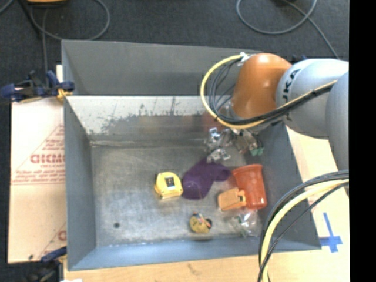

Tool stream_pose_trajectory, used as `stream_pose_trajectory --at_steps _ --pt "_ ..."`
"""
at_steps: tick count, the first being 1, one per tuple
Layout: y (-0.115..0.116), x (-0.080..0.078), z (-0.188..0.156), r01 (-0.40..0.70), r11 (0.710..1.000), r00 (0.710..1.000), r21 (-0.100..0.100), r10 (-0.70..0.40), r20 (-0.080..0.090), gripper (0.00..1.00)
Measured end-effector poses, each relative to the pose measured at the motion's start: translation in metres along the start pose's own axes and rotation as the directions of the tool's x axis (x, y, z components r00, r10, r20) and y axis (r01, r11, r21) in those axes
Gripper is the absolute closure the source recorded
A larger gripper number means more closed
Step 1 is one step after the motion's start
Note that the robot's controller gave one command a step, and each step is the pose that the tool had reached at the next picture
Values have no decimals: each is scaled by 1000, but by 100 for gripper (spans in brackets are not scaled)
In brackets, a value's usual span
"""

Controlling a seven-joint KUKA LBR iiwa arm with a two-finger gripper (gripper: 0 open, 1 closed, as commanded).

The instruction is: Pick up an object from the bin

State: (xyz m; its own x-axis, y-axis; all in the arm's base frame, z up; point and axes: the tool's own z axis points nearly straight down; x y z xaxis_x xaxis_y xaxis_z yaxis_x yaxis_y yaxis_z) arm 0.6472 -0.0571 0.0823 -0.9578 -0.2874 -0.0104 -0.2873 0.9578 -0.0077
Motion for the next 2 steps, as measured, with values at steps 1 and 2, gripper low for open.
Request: stream_pose_trajectory --at_steps 1,2 --pt "0 0 0 0 1000 1000 0 0 0 100" --pt "-5 9 -172 -30 1000 1000 -2 30 1 100"
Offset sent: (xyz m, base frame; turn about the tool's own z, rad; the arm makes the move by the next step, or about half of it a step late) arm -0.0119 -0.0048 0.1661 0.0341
